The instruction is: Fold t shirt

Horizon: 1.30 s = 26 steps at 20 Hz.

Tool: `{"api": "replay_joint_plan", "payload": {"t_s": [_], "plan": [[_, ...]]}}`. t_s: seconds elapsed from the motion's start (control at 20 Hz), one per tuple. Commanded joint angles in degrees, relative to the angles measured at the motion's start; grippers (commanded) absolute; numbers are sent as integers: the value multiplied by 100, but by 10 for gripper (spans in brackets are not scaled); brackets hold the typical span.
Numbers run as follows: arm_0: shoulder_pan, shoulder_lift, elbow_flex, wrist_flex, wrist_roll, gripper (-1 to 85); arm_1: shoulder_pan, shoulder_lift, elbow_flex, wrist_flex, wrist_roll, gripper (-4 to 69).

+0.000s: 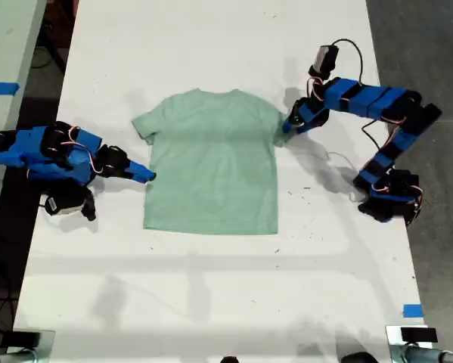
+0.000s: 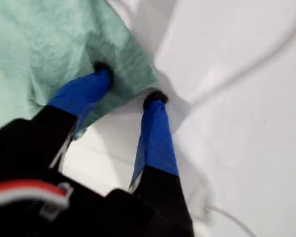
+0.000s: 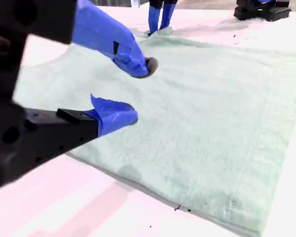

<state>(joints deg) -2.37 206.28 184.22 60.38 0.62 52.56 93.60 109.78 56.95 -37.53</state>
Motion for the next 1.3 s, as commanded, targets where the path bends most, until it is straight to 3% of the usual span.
{"api": "replay_joint_plan", "payload": {"t_s": [0.0,0.15,0.35,0.7,0.8,0.85,0.95,1.05,1.25], "plan": [[-18,35,-26,18,0,119,149,9,-360,334,158,22],[-18,35,-35,18,0,119,-97,598,-1002,826,97,22],[-18,35,-35,18,0,119,-1459,686,-2953,1345,26,22],[-18,35,-35,18,0,119,-2962,-967,-3410,-536,202,24],[-18,35,-35,18,0,119,-3164,-1450,-3823,-668,-123,247],[-18,35,-35,18,0,119,-3164,-1424,-3902,-598,-396,312],[-18,35,-35,18,0,119,-2900,-870,-3894,88,-519,295],[-18,35,-35,18,0,119,-2505,264,-3278,677,-404,5],[-18,35,-35,18,0,119,-1969,3709,-501,1160,-62,5]]}}
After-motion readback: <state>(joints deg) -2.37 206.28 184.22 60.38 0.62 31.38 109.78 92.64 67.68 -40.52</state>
